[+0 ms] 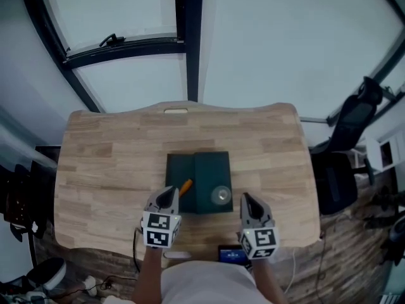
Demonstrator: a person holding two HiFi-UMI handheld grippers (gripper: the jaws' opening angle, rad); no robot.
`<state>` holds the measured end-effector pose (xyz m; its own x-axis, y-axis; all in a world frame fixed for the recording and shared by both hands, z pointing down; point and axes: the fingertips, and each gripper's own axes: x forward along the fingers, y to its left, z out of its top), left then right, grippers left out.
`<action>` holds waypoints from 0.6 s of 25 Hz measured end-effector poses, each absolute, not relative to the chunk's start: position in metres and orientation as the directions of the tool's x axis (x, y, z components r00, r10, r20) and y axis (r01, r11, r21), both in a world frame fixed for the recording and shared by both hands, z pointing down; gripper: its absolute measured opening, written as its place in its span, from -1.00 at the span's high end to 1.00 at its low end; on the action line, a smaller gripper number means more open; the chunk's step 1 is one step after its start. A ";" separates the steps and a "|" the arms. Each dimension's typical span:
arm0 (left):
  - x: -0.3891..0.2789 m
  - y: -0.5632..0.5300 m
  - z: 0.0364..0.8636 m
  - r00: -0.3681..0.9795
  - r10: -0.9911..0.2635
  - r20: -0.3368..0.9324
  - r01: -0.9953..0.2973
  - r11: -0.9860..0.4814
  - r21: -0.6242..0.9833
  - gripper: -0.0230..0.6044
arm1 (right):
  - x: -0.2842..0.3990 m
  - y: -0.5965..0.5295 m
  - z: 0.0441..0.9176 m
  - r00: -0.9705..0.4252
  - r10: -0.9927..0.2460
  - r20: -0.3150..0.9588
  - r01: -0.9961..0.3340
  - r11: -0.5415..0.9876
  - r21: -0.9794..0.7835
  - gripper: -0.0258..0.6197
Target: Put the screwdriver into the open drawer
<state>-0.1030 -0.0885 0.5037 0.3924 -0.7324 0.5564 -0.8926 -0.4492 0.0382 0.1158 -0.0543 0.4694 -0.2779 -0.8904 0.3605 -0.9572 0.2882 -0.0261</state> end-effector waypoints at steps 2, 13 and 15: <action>-0.104 -0.087 0.494 0.400 -0.748 0.530 -0.893 -0.448 0.043 0.93 | 0.115 -0.051 0.466 -0.273 -0.897 0.349 -0.958 0.285 -0.019 0.93; -0.102 -0.075 0.446 0.420 -0.824 0.379 -0.883 -0.468 -0.039 0.93 | 0.106 -0.035 0.442 -0.281 -0.916 0.285 -0.956 0.295 0.004 0.93; -0.102 -0.075 0.444 0.426 -0.824 0.374 -0.882 -0.471 -0.034 0.93 | 0.102 -0.033 0.438 -0.291 -0.915 0.279 -0.952 0.305 0.010 0.93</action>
<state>-0.1019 -0.0746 0.4441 0.4255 -0.8242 0.3736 -0.8816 -0.4707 -0.0343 0.1024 -0.0328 0.4382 -0.2906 -0.9153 0.2790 -0.9522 0.3054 0.0103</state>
